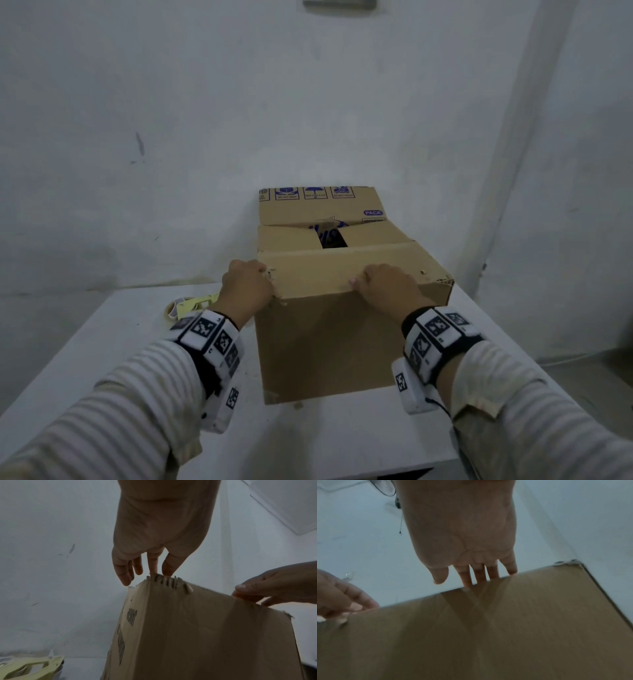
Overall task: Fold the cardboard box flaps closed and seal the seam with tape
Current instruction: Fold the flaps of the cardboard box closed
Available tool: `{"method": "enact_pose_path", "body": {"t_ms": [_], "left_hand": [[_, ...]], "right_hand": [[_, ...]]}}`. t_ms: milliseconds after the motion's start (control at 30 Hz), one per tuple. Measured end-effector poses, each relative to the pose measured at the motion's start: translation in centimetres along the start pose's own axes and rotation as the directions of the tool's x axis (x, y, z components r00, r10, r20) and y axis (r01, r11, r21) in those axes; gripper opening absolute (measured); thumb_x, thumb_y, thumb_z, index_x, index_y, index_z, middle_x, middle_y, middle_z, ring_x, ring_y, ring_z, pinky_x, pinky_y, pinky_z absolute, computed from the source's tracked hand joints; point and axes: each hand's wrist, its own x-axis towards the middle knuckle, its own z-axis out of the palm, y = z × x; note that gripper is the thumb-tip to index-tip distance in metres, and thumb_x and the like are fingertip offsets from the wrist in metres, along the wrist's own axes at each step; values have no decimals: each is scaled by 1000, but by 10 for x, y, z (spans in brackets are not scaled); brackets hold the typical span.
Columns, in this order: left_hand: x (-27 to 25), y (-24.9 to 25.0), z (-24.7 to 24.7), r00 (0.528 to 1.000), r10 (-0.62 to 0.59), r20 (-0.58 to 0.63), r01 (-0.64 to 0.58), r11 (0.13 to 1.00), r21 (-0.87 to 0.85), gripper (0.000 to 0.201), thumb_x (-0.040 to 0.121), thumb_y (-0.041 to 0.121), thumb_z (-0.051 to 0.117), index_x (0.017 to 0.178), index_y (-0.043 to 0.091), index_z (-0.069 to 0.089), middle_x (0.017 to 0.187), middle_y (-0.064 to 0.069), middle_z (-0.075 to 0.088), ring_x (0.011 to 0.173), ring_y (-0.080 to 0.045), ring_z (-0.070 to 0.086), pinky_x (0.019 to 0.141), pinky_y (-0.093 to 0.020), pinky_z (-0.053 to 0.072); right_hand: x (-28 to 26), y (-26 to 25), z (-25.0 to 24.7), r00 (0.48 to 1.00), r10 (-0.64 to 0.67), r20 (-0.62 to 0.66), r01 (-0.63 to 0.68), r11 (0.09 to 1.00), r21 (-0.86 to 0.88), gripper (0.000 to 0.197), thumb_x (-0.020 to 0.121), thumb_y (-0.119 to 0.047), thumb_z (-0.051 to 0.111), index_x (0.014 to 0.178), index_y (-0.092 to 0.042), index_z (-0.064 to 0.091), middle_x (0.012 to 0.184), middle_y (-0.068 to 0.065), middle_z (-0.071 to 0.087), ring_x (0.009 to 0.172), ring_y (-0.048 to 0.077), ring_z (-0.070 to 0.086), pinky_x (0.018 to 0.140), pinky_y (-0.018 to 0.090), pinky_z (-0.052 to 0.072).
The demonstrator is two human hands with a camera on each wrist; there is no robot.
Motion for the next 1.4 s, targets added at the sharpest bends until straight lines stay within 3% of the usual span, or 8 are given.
{"method": "enact_pose_path", "body": {"t_ms": [300, 400, 500, 800, 867, 1000, 1133, 1400], "left_hand": [[82, 54, -55, 998, 57, -40, -59, 997, -57, 42, 90, 24, 50, 132, 16, 50, 137, -11, 45, 116, -31, 52, 89, -34, 45], [122, 67, -59, 998, 34, -60, -36, 999, -32, 14, 89, 16, 50, 76, 18, 53, 82, -1, 50, 68, -16, 48, 58, -24, 35], [159, 76, -52, 999, -24, -22, 25, 999, 20, 39, 92, 14, 50, 59, 22, 30, 65, 5, 30, 56, -8, 28, 51, -21, 24], [224, 58, -2, 960, -248, 127, 253, 967, -25, 32, 96, 20, 51, 68, 20, 36, 75, 5, 34, 64, -7, 32, 56, -19, 27], [229, 56, 5, 950, -266, 167, 280, 957, -72, 7, 95, 20, 52, 98, 13, 51, 101, -5, 48, 86, -18, 45, 75, -24, 35], [233, 59, 19, 946, -232, 226, 279, 939, -202, 45, 95, 17, 53, 134, -3, 44, 134, -15, 49, 118, -32, 51, 100, -40, 42], [235, 55, 20, 944, -246, 219, 324, 813, -484, 54, 95, 16, 54, 142, 4, 31, 122, -4, 47, 100, -23, 53, 89, -37, 42], [226, 48, -9, 954, -143, 265, 269, 800, -536, 54, 93, 36, 53, 142, 19, 39, 143, -6, 45, 133, -26, 38, 109, -44, 25]], "right_hand": [[70, -37, -85, 978, -163, -127, 181, 973, 141, 39, 96, -33, 45, 122, -7, 57, 126, 10, 58, 111, 27, 54, 85, 31, 43], [115, -39, -100, 970, -210, -126, 219, 973, 68, 35, 95, -29, 45, 121, -11, 58, 124, 10, 57, 110, 27, 55, 84, 31, 42], [163, -32, -99, 969, -219, -113, 225, 973, 40, 30, 93, -27, 46, 112, -9, 61, 117, 10, 62, 103, 27, 58, 84, 34, 47], [257, -3, -76, 947, -286, 143, 298, 952, -66, 37, 95, -29, 49, 122, -6, 58, 127, 12, 59, 115, 28, 55, 96, 36, 45], [266, 2, -71, 933, -296, 205, 315, 947, -66, 39, 95, -28, 50, 123, -3, 59, 129, 14, 59, 117, 29, 55, 98, 38, 44], [274, 7, -68, 897, -345, 276, 370, 928, -46, 40, 95, -30, 51, 128, -7, 56, 132, 9, 56, 120, 25, 52, 97, 32, 42], [276, 10, -66, 893, -360, 269, 371, 929, 11, 46, 94, -30, 52, 138, -16, 45, 144, 4, 44, 130, 22, 43, 100, 29, 37], [259, 2, -80, 924, -375, -75, 382, 912, 152, 72, 92, -23, 54, 151, -20, 13, 160, 3, 7, 148, 23, 6, 119, 39, 16]]}}
